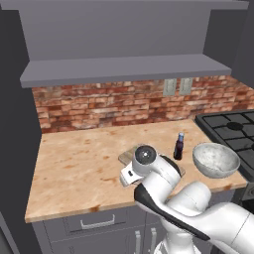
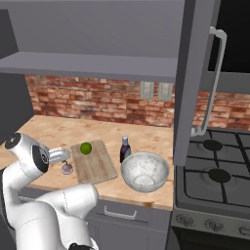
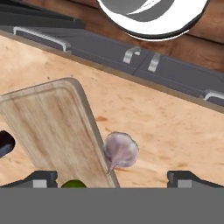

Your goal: Open the cabinet. Place the bowl and condiment on the counter. Then place the lime and garlic on the cutting board.

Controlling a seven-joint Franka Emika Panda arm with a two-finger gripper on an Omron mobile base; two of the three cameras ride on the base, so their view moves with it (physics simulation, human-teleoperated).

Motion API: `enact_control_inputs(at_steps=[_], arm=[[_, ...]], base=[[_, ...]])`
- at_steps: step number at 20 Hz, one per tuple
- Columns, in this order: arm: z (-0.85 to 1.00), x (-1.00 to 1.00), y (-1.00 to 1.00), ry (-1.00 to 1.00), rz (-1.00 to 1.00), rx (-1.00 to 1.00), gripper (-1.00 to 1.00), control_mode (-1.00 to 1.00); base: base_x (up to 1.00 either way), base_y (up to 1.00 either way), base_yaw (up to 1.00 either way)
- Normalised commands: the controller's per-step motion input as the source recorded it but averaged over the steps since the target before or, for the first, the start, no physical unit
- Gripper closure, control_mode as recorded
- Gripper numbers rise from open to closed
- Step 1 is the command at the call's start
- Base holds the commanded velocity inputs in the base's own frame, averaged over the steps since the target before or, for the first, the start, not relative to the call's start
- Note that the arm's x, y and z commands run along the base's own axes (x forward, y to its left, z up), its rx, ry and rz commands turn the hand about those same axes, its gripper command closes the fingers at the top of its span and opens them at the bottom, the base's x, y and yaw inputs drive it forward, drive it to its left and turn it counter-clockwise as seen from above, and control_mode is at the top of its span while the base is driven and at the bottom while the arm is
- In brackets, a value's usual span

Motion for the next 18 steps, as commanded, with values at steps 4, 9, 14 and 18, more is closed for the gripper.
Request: enact_control_inputs(at_steps=[4, 9, 14, 18], arm=[[-0.33, 0.06, 0.0, 0.0, 0.0, 0.01, -1.0, -1.0], [-0.39, 0.11, 0.0, 0.0, 0.0, 0.0, -1.0, -1.0], [-0.37, 0.23, 0.0, 0.0, 0.0, 0.0, -1.0, -1.0], [-0.33, 0.26, -0.06, 0.0, 0.0, 0.01, -1.0, -1.0]], base=[[0.0, 0.0, 0.0], [0.0, 0.0, 0.0], [0.0, 0.0, 0.0], [0.0, 0.0, 0.0]])
